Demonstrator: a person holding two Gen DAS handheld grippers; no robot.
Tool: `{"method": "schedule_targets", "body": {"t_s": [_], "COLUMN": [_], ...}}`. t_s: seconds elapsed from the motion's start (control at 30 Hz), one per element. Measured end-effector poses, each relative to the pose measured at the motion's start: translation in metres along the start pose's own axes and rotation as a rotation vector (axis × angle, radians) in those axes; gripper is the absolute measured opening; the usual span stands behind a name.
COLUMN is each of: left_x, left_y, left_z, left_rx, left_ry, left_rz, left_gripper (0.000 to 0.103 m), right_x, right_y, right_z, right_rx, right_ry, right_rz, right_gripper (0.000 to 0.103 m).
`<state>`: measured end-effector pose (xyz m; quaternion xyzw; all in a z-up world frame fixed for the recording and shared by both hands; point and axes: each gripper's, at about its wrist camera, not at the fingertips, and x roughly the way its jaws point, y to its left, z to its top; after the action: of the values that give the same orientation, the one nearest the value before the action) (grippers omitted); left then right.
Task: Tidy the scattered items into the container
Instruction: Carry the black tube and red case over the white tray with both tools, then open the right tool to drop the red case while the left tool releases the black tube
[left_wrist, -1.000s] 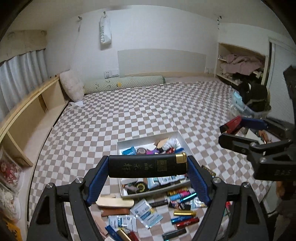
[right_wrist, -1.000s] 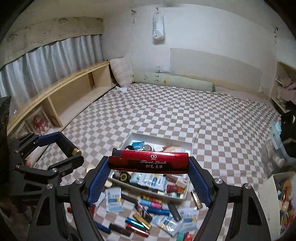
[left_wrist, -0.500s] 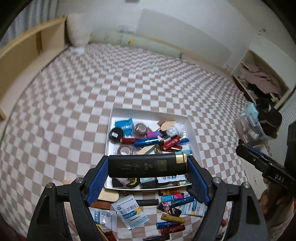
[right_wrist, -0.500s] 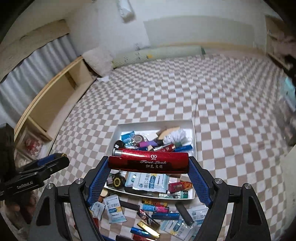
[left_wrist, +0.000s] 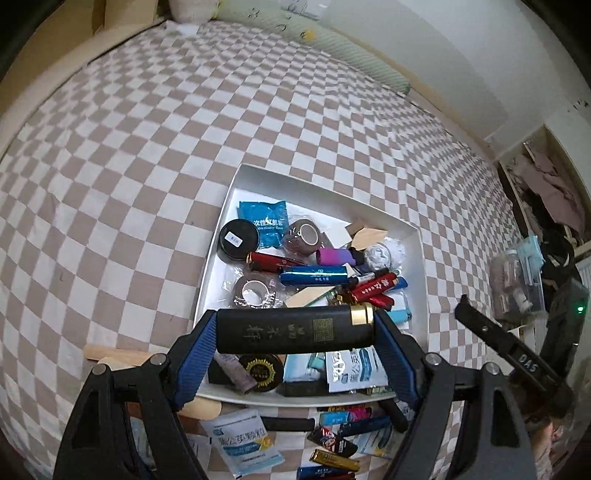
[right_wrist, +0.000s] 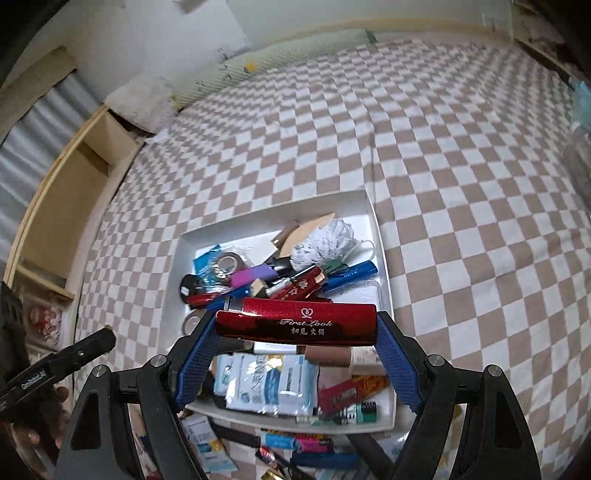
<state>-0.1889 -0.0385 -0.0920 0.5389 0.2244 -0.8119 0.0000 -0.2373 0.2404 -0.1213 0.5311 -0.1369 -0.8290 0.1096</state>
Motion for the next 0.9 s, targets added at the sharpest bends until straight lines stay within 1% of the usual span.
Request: {"method": "schedule_targets", "body": {"t_s": [0.2,0.4,0.57,0.7,0.8,0.83,0.87,0.9], "left_x": [0.019,0.035,0.04,0.044,0.048,0.05,0.051,0.052], "left_y": [0.012,0.027,0.035,0.041,0.048,0.052,0.054,0.057], "left_z": [0.009,0.015,0.015,0.017,0.017,0.016,0.016,0.015], "left_rx": [-0.054,-0.167,-0.255,-0.307,-0.366,-0.395,-0.417,-0.442], "left_ry": [0.029,0.062,0.078,0.067,0.07,0.073,0.075,0.075], "left_rz": [0.013,-0.031,-0.071,-0.081,-0.107,-0.119,-0.129,-0.142], "left_gripper": [0.082,0.082,0.082,0.082,0.082,0.082,0.082,0.082], "right_x": [0.036,0.056,0.066,0.069,0.071,0.071,0.071,0.07], "right_y": [0.002,0.002,0.004,0.007,0.009,0.009,0.01,0.01], "right_z": [0.0,0.002,0.002,0.002,0.001,0.001,0.0,0.0], "right_rx": [-0.028,-0.067,-0.118,-0.139,-0.151,-0.157,-0.162,-0.167], "right_ry": [0.07,0.108,0.117,0.111,0.113,0.109,0.103,0.098], "right_rz": [-0.038,-0.076,-0.106,-0.109,-0.114,-0.119,-0.125,-0.126], "right_gripper": [0.082,0.083,0.083,0.083,0.083,0.085,0.092,0.096]}}
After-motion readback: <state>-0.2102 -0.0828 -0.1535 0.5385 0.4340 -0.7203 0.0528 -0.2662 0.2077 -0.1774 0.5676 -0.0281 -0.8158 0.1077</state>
